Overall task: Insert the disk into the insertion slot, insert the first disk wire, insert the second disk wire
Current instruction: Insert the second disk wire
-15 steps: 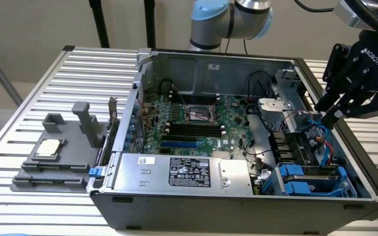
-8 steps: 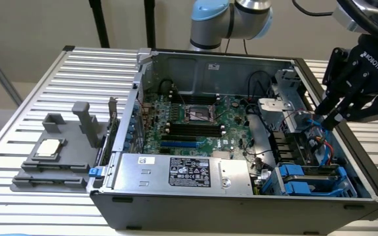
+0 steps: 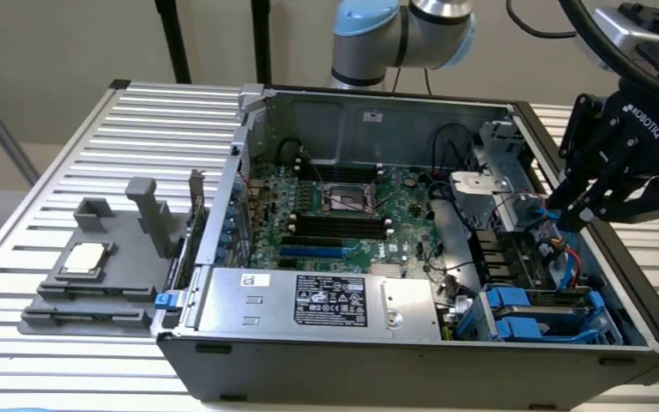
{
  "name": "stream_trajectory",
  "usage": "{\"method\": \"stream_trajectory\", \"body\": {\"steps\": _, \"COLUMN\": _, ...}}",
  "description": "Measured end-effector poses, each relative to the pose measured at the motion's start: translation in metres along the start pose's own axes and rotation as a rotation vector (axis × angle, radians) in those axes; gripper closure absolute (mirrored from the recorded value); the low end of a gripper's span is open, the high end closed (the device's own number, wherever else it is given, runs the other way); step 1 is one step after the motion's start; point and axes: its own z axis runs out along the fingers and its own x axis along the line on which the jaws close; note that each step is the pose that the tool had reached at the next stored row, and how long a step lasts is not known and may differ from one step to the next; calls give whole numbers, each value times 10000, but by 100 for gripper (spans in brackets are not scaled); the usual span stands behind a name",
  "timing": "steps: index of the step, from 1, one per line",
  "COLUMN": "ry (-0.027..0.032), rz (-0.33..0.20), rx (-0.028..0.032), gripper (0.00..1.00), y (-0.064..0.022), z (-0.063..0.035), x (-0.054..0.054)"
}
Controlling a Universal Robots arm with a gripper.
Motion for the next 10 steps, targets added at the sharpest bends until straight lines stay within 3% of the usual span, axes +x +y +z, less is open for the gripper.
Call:
{"method": "stream_trajectory", "body": {"steps": 2, "ry": -1, "rz": 0, "rx": 0, "gripper": 67, "y": 0, "z": 1, "x": 0}}
{"method": "stream_trajectory", "body": {"steps": 4, "ry": -2, "rz": 1, "rx": -2, "gripper": 78, "y": 0, "z": 2, "x": 0}}
{"method": "stream_trajectory", "body": {"steps": 10, "ry": -5, "rz": 34, "rx": -6, "gripper": 78, "y": -2, "z": -1, "x": 48}}
